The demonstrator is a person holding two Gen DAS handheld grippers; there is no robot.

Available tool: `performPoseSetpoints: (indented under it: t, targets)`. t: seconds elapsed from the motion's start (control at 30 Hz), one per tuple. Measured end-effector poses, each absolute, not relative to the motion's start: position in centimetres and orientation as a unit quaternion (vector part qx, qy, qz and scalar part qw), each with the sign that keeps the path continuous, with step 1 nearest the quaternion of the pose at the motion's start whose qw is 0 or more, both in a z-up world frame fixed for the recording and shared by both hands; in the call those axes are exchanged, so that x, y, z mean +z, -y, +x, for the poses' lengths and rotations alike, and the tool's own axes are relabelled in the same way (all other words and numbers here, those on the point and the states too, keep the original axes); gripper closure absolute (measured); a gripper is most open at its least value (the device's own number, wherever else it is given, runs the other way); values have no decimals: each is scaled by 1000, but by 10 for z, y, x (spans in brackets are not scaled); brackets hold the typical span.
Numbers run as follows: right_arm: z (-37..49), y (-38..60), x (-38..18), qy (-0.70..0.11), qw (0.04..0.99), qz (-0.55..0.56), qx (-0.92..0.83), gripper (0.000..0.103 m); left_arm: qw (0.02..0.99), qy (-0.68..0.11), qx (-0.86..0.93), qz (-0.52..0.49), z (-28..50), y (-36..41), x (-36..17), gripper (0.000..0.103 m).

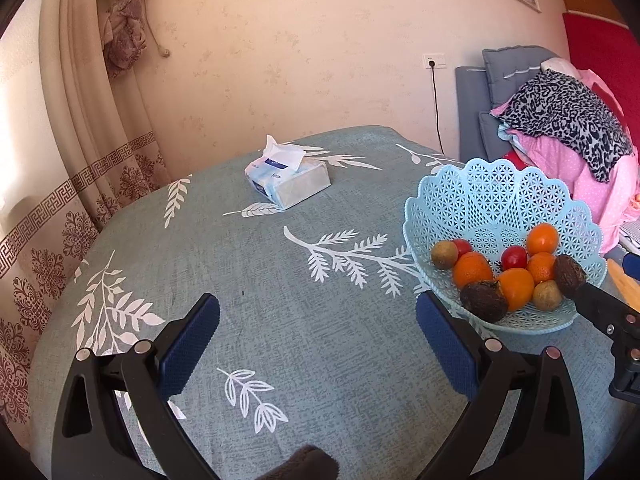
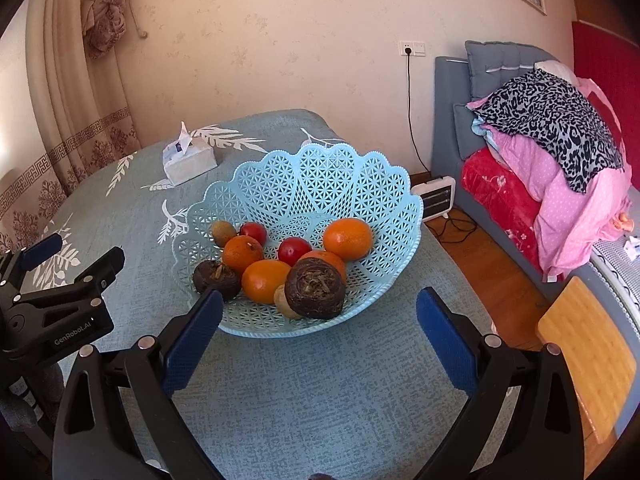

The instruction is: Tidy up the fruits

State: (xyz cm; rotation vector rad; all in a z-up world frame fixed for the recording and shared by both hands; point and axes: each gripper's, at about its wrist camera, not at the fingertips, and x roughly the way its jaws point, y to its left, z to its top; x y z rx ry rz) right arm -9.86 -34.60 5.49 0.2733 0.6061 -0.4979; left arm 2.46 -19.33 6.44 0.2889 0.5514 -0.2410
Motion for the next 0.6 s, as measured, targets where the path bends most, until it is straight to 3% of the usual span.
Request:
performPoseSetpoints:
  t: [0.6]
  targets:
    - [-81,327,58,-307,908,103,-264,4,949,-272,-112,116,18,163,62,5]
